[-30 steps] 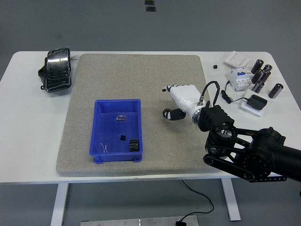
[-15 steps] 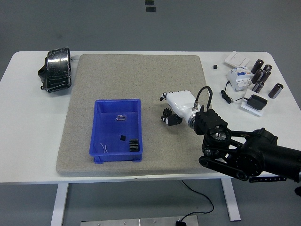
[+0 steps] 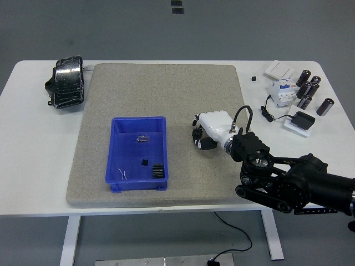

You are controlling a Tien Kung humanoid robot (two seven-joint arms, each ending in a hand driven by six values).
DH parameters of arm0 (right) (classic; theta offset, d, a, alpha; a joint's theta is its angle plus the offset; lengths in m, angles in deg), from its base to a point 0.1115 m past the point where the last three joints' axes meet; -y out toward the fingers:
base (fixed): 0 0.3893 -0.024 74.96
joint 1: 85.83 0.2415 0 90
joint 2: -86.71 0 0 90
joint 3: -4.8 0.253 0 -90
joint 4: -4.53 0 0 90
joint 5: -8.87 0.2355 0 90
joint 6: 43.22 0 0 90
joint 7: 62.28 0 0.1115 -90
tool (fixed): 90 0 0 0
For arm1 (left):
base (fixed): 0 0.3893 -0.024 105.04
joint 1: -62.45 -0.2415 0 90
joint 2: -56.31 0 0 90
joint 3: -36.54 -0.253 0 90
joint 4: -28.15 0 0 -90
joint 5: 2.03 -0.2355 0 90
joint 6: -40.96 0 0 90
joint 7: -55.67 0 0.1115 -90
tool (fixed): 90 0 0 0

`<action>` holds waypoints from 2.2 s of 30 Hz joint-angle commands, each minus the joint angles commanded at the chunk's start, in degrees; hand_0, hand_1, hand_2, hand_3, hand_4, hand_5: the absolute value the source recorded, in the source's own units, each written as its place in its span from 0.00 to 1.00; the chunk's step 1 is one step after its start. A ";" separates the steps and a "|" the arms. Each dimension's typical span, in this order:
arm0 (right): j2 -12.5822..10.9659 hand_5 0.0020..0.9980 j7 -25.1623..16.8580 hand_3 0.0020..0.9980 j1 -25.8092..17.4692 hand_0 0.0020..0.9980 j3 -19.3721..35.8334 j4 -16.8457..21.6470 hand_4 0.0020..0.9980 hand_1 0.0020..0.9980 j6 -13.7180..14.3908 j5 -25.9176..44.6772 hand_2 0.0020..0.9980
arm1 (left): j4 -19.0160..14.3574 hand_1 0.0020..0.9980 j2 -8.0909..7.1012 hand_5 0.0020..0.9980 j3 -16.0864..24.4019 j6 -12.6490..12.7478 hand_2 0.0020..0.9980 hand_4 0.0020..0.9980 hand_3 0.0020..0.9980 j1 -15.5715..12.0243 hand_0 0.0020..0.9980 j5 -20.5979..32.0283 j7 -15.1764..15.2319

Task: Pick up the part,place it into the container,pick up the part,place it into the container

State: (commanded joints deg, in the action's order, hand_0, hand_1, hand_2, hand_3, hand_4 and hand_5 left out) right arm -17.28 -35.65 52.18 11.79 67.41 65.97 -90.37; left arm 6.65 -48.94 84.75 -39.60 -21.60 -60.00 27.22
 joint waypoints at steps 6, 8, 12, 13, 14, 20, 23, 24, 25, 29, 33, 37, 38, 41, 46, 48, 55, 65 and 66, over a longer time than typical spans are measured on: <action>0.26 0.25 -0.33 0.66 -0.10 0.41 -0.40 -0.25 0.56 0.57 0.49 0.44 0.54 | -0.03 0.65 -0.03 0.64 -0.04 0.06 0.60 0.62 0.53 -0.02 0.65 0.11 0.00; 0.32 0.25 -0.50 0.66 -0.11 0.41 -0.46 -0.34 0.56 0.57 0.76 0.53 0.54 | -0.02 0.65 -0.04 0.64 -0.03 0.07 0.60 0.62 0.53 -0.01 0.65 0.13 0.03; 0.30 0.20 -0.68 0.65 -0.15 0.39 -0.46 -0.46 0.49 0.56 1.12 0.57 0.51 | 0.03 0.65 -0.02 0.64 -0.06 0.06 0.60 0.62 0.53 0.01 0.65 0.24 0.14; 0.26 0.20 -0.75 0.65 -0.18 0.39 -0.47 -0.48 0.49 0.56 1.28 0.58 0.51 | 0.05 0.65 0.00 0.64 -0.13 0.07 0.60 0.62 0.53 0.00 0.65 0.33 0.22; 0.25 0.20 -0.77 0.65 -0.20 0.39 -0.48 -0.49 0.49 0.56 1.34 0.54 0.51 | 0.06 0.65 0.00 0.64 -0.16 0.07 0.60 0.62 0.53 -0.01 0.65 0.37 0.26; 0.24 0.09 -0.79 0.61 -0.30 0.39 -0.66 -0.61 0.52 0.55 1.62 0.28 0.46 | 0.09 0.65 -0.01 0.64 -0.18 0.13 0.60 0.62 0.53 -0.03 0.65 0.45 0.39; 0.21 0.06 -0.79 0.55 -0.32 0.39 -0.74 -0.69 0.58 0.54 1.66 0.16 0.44 | 0.09 0.65 0.01 0.64 -0.24 0.16 0.60 0.62 0.53 -0.03 0.65 0.52 0.47; 0.18 0.06 -0.80 0.55 -0.32 0.39 -0.73 -0.71 0.58 0.54 1.70 0.12 0.44 | 0.09 0.65 0.02 0.64 -0.24 0.19 0.60 0.62 0.53 -0.04 0.65 0.55 0.50; 0.14 0.06 -0.82 0.55 -0.32 0.39 -0.70 -0.71 0.58 0.54 1.75 0.08 0.44 | 0.09 0.65 0.03 0.64 -0.24 0.22 0.60 0.62 0.53 -0.03 0.65 0.57 0.52; -0.26 0.03 -0.82 0.54 -0.36 0.40 0.10 -0.36 0.57 0.55 2.04 -0.23 0.44 | 0.08 0.65 0.03 0.65 -0.21 0.28 0.60 0.62 0.53 -0.03 0.65 0.57 0.55; -1.44 0.03 -0.40 0.54 -0.93 0.40 3.38 2.14 0.57 0.55 2.69 -1.92 0.44 | 0.09 0.65 0.06 0.66 -0.21 0.34 0.60 0.62 0.53 -0.05 0.65 0.63 0.61; -2.91 0.03 0.05 0.54 -2.06 0.40 7.85 6.64 0.57 0.55 3.86 -3.44 0.44 | 0.09 0.65 0.14 0.66 -0.26 0.37 0.60 0.62 0.53 -0.15 0.65 0.73 0.60; -3.23 0.03 0.06 0.54 -2.38 0.40 9.09 8.01 0.57 0.55 4.33 -3.36 0.44 | 0.09 0.65 0.15 0.66 -0.27 0.38 0.60 0.62 0.53 -0.19 0.65 0.74 0.59; -3.80 0.02 -0.60 0.55 -2.91 0.40 11.63 11.99 0.58 0.55 6.52 -1.34 0.44 | 0.06 0.65 0.15 0.66 -0.22 0.39 0.60 0.62 0.53 -0.28 0.65 0.70 0.51; -3.17 0.04 -5.09 0.62 -2.91 0.43 10.94 18.69 0.48 0.56 11.70 6.37 0.52 | 0.04 0.65 0.10 0.66 -0.04 0.37 0.60 0.63 0.53 -0.30 0.65 0.55 0.41; -2.62 0.04 -7.03 0.62 -2.86 0.43 10.14 20.61 0.48 0.56 13.15 9.47 0.52 | 0.05 0.65 0.10 0.66 0.00 0.33 0.60 0.63 0.53 -0.28 0.65 0.50 0.40; -1.57 0.19 -11.98 0.66 -2.03 0.50 7.33 22.02 0.40 0.65 11.89 19.25 0.61 | -0.02 0.65 0.01 0.66 0.25 0.28 0.60 0.63 0.53 -0.31 0.64 0.24 0.12; -0.54 0.29 -12.57 0.74 -1.51 0.76 5.53 20.16 0.58 0.82 7.63 22.67 0.76 | 0.08 0.65 0.02 0.66 0.44 0.08 0.60 0.63 0.53 -0.26 0.64 -0.03 0.09; -0.52 0.29 -12.47 0.74 -1.50 0.76 5.48 20.11 0.58 0.82 7.46 22.47 0.76 | 0.07 0.65 0.01 0.66 0.47 0.08 0.60 0.63 0.53 -0.27 0.64 -0.07 0.07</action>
State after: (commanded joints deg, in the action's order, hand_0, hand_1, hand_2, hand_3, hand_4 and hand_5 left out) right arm -17.80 -48.12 50.68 17.28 87.53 73.43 -67.90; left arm 6.73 -48.94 85.23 -39.52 -21.87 -60.07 27.29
